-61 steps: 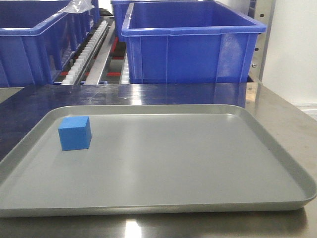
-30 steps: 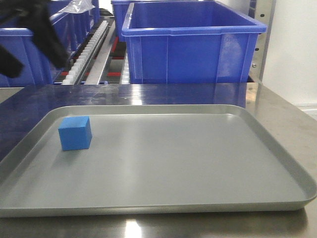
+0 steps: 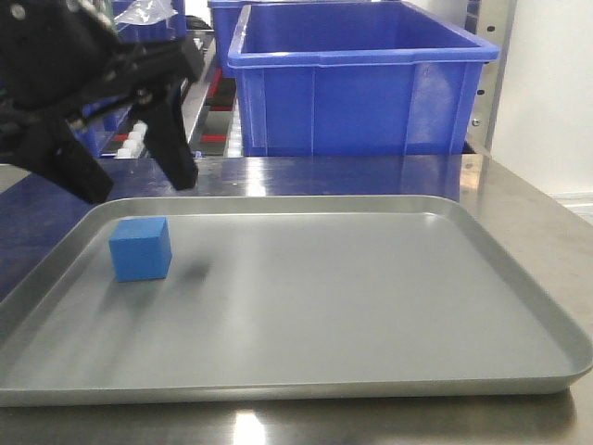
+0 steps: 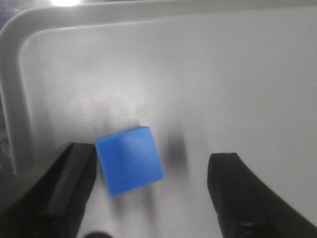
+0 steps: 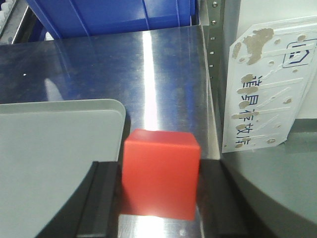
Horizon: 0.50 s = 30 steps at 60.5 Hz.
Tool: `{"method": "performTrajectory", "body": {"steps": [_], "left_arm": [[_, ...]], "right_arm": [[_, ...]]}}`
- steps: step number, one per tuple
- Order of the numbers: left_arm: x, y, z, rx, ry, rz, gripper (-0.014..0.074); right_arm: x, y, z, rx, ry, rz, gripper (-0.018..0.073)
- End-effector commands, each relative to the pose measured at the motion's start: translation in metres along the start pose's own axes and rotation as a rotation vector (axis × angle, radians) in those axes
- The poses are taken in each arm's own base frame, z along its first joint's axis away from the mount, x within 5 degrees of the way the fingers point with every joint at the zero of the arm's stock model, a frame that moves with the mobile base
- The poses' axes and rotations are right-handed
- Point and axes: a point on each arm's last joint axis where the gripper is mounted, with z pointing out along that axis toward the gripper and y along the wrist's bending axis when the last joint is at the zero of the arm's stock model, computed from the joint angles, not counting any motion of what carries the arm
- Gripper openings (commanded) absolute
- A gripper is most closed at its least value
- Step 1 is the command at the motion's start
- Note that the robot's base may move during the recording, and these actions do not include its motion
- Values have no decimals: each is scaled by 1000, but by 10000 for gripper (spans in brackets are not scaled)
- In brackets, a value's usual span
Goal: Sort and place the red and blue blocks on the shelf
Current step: 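Lower the open left gripper over the blue cube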
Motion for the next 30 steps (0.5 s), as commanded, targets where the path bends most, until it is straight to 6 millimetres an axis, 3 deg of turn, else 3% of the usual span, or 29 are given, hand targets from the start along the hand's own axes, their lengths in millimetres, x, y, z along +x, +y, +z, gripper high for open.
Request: {"method": "performTrajectory", "body": {"steps": [1,30], "left_arm": [[-11,-8,-10,18,-82,2,511],[-8,-5,13,-10,-21,-8,511]], "right_arm": [[-16,2,-4,-10,-116,-9,50],[-16,2,-4,-10,-116,-9,50]]}}
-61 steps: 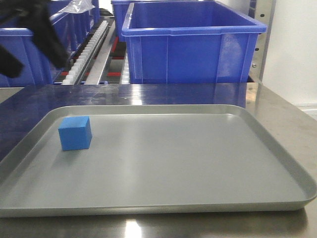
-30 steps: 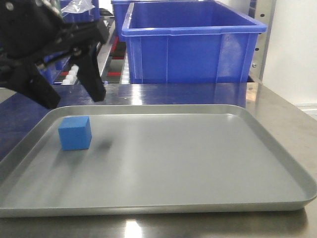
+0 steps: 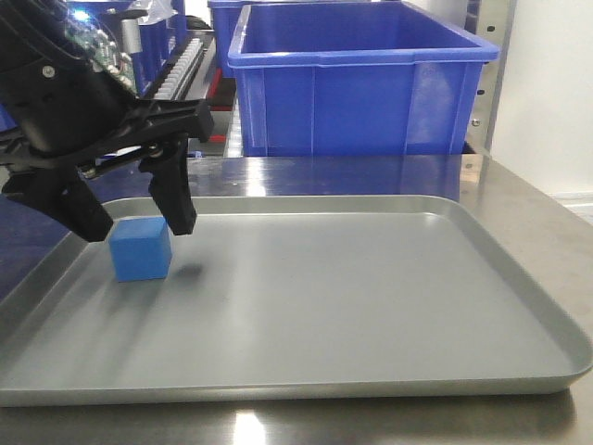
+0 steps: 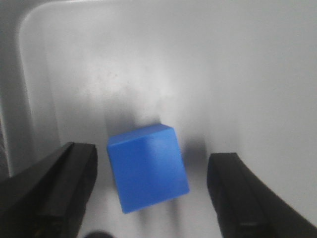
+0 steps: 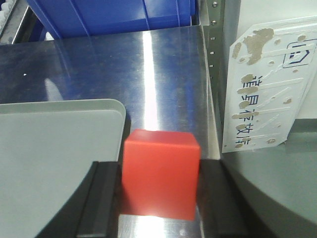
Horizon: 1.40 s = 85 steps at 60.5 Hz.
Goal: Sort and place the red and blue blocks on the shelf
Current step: 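Lower the open left gripper over the blue cube, then close the left gripper on the blue cube and lift it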
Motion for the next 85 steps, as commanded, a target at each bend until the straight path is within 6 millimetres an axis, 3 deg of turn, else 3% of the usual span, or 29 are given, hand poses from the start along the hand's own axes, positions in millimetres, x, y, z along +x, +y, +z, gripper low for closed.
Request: {"method": "performTrajectory", "body": {"steps": [1,19,27,39,55,62,72,85], "left_arm": [[-10,-8,-14,40,-79,-4,511],[-8,-7,-9,28,-45,-28,483],[-8,-7,-9,27,-43,-28,366],[-8,-7,-9,27,-43,-28,118],[-4,-6,-13,17,-15,-21,125],[-6,-5,-29,15,-71,10,125],[-12,2,-69,-4,-230,81,125],[-11,31,-125,-26,-415,27,125]], "right_arm": [[-16,2,-4,-10,-116,-9,50],[-16,2,-4,-10,-116,-9,50],[-16,2,-4,-10,-116,-9,50],[-16,2,-4,-10,-116,-9,50],[-16,2,-4,-10,-116,-9,50],[-16,2,-4,-10,-116,-9,50],[-16,2,-4,-10,-116,-9,50],[-16,2,-4,-10,-116,-9,50]]}}
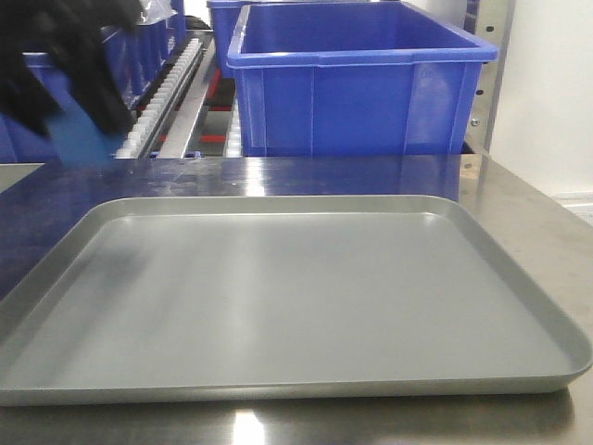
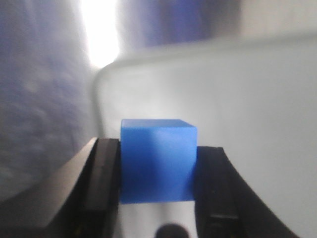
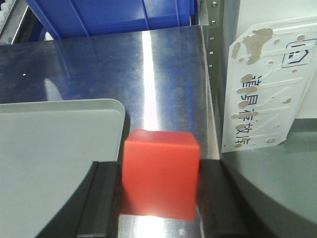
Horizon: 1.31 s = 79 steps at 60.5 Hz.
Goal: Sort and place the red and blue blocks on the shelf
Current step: 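Close the left gripper on the blue cube and lift it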
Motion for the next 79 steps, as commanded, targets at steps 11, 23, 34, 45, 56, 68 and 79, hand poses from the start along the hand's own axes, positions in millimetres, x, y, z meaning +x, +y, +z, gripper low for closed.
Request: {"method": "performTrajectory", "body": {"steps": [11,23,34,45,56,68,79], "left_arm": [[0,41,-72,-48,-298,-72,125],[36,63,-98,-77,-418,-123,125],[73,69,-109,-67,-489,-125,125],[106,74,-106,-66,-491,-125,125],[125,78,-101,-84,-497,-102,125],[129,80,-97,-96,-484,-91,125],[129,80,-97,-95,-486,-91,125]], "right_arm": [[-16,2,-4,-10,-116,-9,50],[-16,2,-4,-10,-116,-9,50],[-16,2,-4,-10,-116,-9,50],[-16,2,-4,-10,-116,-9,50],[-16,2,-4,-10,-116,-9,50],[-16,2,-4,-10,-116,-9,50],[-16,2,-4,-10,-116,-9,50]]}}
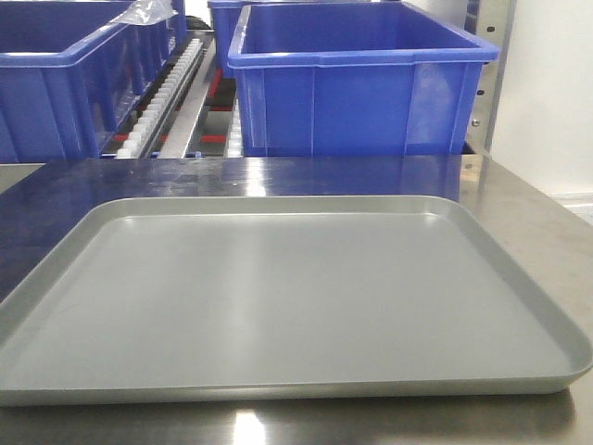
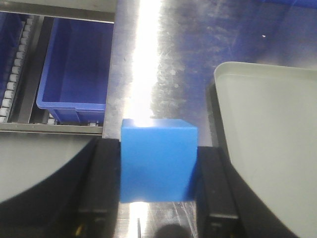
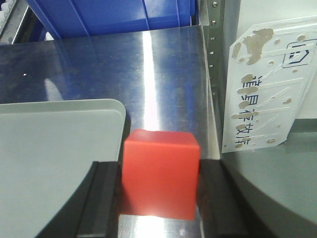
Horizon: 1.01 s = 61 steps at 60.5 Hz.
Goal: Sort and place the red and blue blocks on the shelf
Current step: 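Close the left gripper on the blue cube and lift it, then drive the base away from the counter holding both cubes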
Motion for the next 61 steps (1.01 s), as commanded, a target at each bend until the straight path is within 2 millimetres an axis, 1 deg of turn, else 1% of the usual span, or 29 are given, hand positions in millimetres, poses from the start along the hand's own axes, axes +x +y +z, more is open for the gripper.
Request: {"method": "performTrajectory", "body": {"steps": [1,61], "left_arm": [[-15,-4,-5,33,-109,0,125],[-15,-4,-5,30,-104,0,125]], "right_arm": [[-16,2,-4,-10,-116,-9,50],[-16,2,-4,-10,-116,-9,50]]}}
